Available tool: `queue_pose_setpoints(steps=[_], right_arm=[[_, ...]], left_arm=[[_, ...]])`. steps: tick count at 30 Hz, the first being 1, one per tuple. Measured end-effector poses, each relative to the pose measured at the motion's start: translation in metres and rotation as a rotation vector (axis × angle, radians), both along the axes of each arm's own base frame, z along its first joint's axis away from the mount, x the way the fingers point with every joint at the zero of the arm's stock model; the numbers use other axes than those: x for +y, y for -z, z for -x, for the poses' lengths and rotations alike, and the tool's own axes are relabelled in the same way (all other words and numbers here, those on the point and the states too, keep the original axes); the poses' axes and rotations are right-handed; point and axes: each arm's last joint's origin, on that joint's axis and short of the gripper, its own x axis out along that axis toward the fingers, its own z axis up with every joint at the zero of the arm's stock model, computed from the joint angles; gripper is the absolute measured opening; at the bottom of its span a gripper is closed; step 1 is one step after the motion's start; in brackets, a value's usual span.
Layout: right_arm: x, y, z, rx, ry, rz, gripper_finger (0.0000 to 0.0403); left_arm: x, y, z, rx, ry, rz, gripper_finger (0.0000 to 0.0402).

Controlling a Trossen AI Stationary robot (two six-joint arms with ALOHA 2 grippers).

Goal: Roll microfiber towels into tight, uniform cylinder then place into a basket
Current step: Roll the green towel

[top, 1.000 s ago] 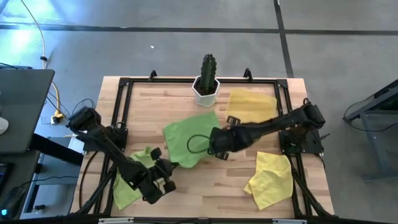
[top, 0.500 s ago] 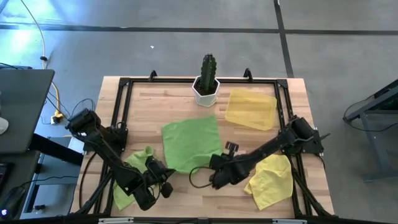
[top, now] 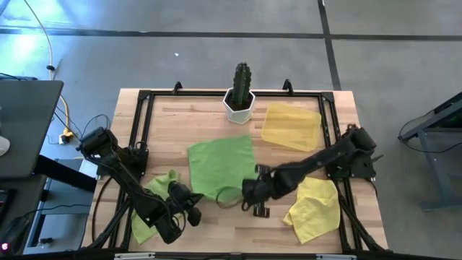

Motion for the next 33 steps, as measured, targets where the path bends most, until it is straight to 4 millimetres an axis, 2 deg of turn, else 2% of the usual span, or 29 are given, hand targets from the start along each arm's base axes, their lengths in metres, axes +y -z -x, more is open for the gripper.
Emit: queue_pose_setpoints(steps=[3,7,14,22,28,33], right_arm=[[-0.022,-0.003,-0.004,-0.004,0.062,0.070,0.0000],[-0.048,0.012,-0.017,0.048,0.117,0.139,0.0000],[-0.085,0.042,-0.035,0.147,0.113,0.250,0.0000],[-0.127,0.043,-0.040,0.171,0.164,0.299,0.0005],[-0.147,0.046,-0.042,0.185,0.157,0.302,0.0032],[-0.152,0.049,-0.042,0.214,0.112,0.322,0.0086]], left_arm=[[0.008,-0.001,0.005,-0.065,-0.089,-0.061,0.0000],[0.026,0.000,0.010,-0.074,-0.218,-0.079,0.0000],[0.063,0.014,-0.001,0.204,-0.370,-0.055,0.0000],[0.091,0.026,-0.015,0.365,-0.413,-0.092,0.0000],[0.102,0.026,-0.019,0.382,-0.432,-0.122,0.0000],[0.109,0.026,-0.021,0.414,-0.441,-0.112,0.0000]])
